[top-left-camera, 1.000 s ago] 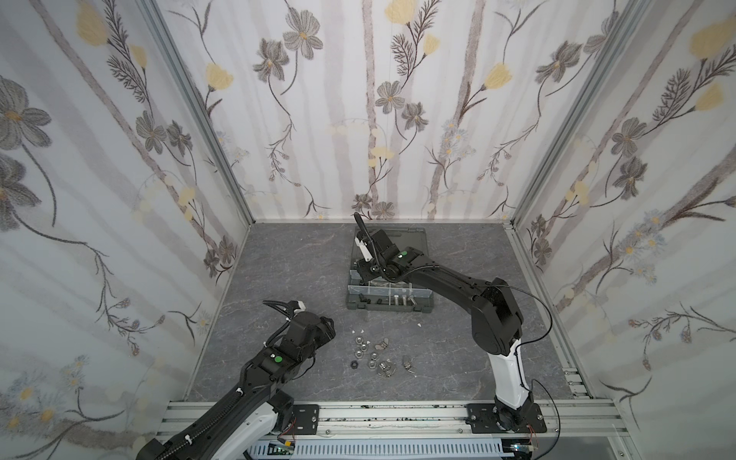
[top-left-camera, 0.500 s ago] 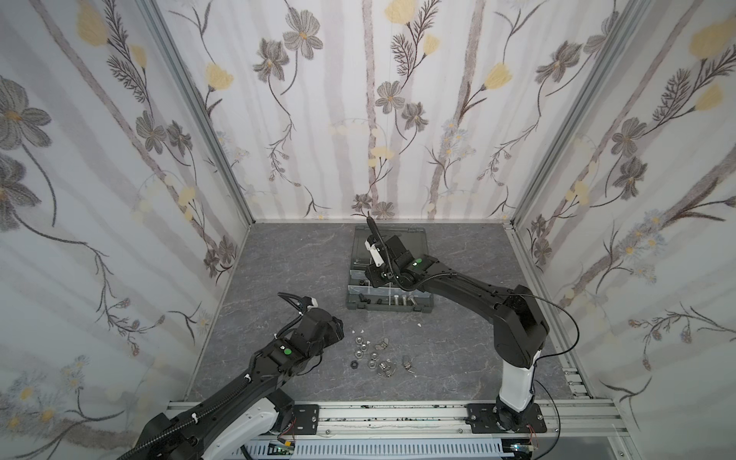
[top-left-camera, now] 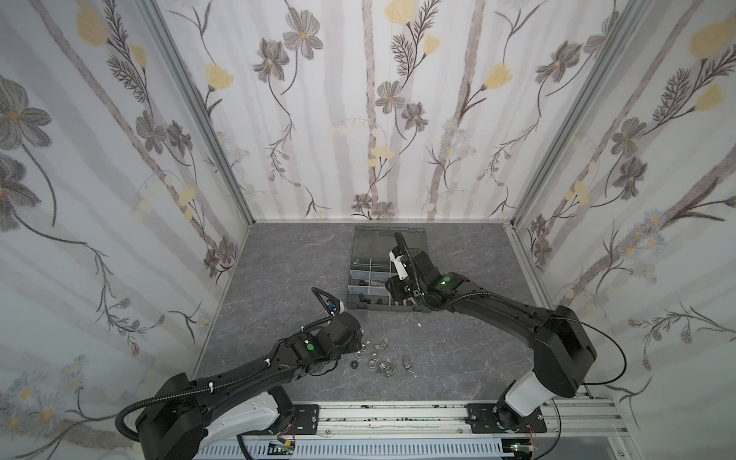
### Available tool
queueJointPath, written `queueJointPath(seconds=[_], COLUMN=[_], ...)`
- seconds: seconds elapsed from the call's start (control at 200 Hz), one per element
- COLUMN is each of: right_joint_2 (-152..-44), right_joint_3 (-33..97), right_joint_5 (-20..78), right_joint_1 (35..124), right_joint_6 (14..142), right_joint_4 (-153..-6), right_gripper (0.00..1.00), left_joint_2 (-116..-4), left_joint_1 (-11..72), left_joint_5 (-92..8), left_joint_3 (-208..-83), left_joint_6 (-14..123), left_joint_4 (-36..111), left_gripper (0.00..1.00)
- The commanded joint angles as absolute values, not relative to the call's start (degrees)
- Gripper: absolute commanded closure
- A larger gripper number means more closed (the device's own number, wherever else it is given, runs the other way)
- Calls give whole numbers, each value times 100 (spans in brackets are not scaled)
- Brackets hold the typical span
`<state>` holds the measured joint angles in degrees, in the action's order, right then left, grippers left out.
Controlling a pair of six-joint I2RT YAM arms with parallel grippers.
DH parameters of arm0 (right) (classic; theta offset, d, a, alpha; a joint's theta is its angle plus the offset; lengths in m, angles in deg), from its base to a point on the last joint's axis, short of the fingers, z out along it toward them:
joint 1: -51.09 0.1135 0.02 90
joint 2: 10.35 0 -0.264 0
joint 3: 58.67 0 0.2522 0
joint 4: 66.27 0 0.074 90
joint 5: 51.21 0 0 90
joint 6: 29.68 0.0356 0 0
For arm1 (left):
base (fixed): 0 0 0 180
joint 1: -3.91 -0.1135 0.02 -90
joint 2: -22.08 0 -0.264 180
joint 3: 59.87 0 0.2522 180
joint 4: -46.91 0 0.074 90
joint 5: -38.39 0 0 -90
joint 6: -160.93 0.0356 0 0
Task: Sort the screws and nuts into containers
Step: 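Withdraw the right gripper from the box while the left gripper reaches toward a black nut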
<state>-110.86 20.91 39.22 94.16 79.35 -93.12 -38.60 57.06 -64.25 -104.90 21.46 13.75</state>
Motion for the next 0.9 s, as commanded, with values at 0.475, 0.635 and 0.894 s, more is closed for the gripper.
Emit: queueJointPath(seconds=[0.475,0.635,0.894], right_joint_2=[-10439,-10439,-10473], right_joint_3=[1154,1101,1038], right_joint_5=[3968,3932,3871], right_joint_1=[9267,9262,9259], right_joint_6=[8291,8326,8379], right_joint_4=[-8786,-8751,-8690], right_gripper=[57,57,57], left_joint_2=[-4626,-4730,-4981], left_joint_1=[6794,6816,6851], left_joint_5=[-6606,-6598,-6577], left_joint_3=[-10526,-10545,-10504], left_joint_6=[1460,1454,1432], left_joint_4=[643,643,649], left_gripper=[45,50,56])
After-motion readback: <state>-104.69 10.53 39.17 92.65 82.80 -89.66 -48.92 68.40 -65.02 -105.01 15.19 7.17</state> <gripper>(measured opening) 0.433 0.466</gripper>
